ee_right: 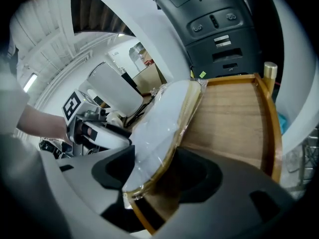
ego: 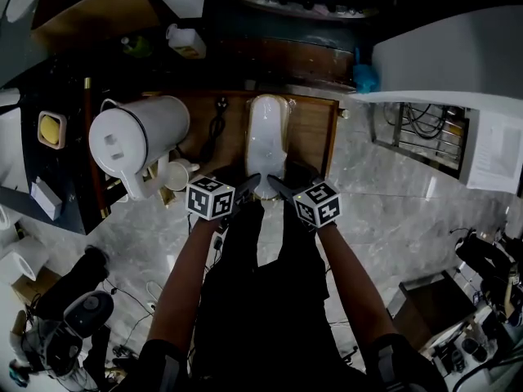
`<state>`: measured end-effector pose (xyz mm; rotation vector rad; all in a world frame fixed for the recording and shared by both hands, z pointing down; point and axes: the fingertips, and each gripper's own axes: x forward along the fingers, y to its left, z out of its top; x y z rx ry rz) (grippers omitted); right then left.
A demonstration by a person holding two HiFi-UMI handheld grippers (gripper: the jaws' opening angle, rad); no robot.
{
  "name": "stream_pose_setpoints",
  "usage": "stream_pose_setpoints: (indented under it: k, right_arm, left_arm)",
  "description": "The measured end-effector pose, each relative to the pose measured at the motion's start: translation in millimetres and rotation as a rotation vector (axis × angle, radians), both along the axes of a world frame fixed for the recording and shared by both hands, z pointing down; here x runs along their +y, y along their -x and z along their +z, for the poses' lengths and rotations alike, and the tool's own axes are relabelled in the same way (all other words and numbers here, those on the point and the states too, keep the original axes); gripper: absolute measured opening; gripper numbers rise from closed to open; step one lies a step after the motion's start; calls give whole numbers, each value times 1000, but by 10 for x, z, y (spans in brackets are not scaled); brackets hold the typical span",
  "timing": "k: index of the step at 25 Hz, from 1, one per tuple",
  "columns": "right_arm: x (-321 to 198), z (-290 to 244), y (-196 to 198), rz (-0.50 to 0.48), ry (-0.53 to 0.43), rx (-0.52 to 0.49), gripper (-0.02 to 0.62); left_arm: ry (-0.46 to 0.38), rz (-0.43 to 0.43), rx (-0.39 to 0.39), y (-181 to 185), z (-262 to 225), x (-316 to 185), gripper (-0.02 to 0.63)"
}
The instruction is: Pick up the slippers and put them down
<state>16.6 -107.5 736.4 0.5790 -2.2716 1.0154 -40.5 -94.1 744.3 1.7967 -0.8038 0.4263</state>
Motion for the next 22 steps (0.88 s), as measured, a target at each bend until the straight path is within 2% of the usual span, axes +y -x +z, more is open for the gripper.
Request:
stream_pose_setpoints:
  k: [9, 14, 22]
  right_arm:
    - [-20, 83, 13, 26, 40, 13, 254]
    - [-39, 24, 26, 9, 0, 41, 253]
    - [-10, -140, 36, 15, -19, 31, 254]
  left_arm:
    - [-7, -16, -6, -33, 2, -26, 204]
    - [-44, -32, -48, -28, -55, -46, 201]
    - [-63, -23, -49, -21, -240, -21, 201]
